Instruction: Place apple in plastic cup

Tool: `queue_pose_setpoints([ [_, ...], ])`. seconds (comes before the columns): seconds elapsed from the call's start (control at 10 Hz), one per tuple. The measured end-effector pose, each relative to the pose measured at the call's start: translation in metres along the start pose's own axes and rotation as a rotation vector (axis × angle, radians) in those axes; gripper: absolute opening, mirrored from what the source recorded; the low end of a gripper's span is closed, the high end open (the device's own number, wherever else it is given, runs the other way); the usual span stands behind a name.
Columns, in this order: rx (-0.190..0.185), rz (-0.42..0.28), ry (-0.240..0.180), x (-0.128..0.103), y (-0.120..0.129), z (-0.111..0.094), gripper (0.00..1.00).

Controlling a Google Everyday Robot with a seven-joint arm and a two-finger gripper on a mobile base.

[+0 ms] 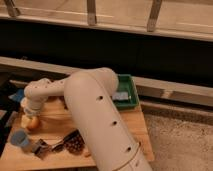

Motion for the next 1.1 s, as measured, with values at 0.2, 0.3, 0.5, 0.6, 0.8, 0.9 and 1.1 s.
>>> queue_pose_setpoints([
  [0.2,0.022,0.007,-0.009,0.0,0.001,-0.002,0.29],
  [0.3,0.034,0.013,-0.017,0.002,-0.001,-0.007,0.2],
  [0.5,0.061,0.022,-0.03,0.005,-0.003,-0.019,0.04],
  [0.6,0.081,0.031,-0.044,0.01,-0.007,-0.033,0.0],
  [0.8,0.086,0.027,-0.111,0.02,-0.014,-0.064,0.0],
  [0.9,0.066,0.003,-0.166,0.021,-0.013,-0.077,0.0],
  [1.1,0.04,-0.076,-0.217,0.008,0.004,-0.095,0.0],
])
